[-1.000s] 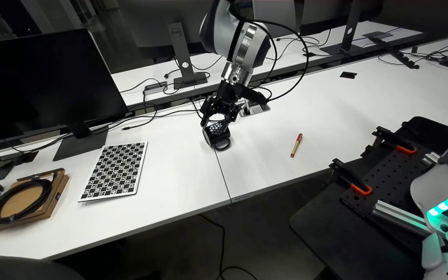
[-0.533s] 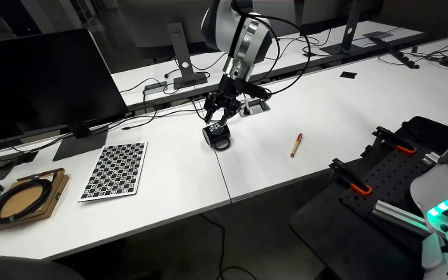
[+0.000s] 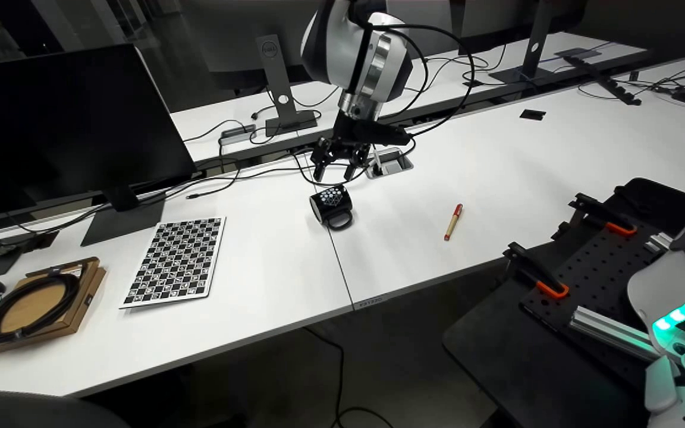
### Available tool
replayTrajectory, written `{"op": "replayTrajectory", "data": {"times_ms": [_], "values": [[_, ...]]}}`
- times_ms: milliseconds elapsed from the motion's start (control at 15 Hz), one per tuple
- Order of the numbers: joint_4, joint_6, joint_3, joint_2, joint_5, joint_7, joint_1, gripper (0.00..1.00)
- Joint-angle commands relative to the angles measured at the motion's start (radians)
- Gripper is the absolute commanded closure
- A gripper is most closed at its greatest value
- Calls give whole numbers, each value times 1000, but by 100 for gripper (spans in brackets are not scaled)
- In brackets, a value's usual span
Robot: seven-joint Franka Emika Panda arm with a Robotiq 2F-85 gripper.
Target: Turn the mug upside down
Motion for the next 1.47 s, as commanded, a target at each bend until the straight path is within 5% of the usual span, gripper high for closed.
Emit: {"op": "replayTrajectory", "data": {"times_ms": [0,133,267,333,400,667,1400], "values": [[-28,55,23,-11,-98,91,-14,0],[-33,64,34,-11,-145,131,-23,26],[-35,75,51,-10,-182,164,-39,41],[-35,80,59,-10,-200,181,-46,38],[-35,81,66,-10,-218,195,-54,13],[-34,82,92,-8,-289,256,-82,1],[-19,72,155,5,-393,330,-149,0]]}}
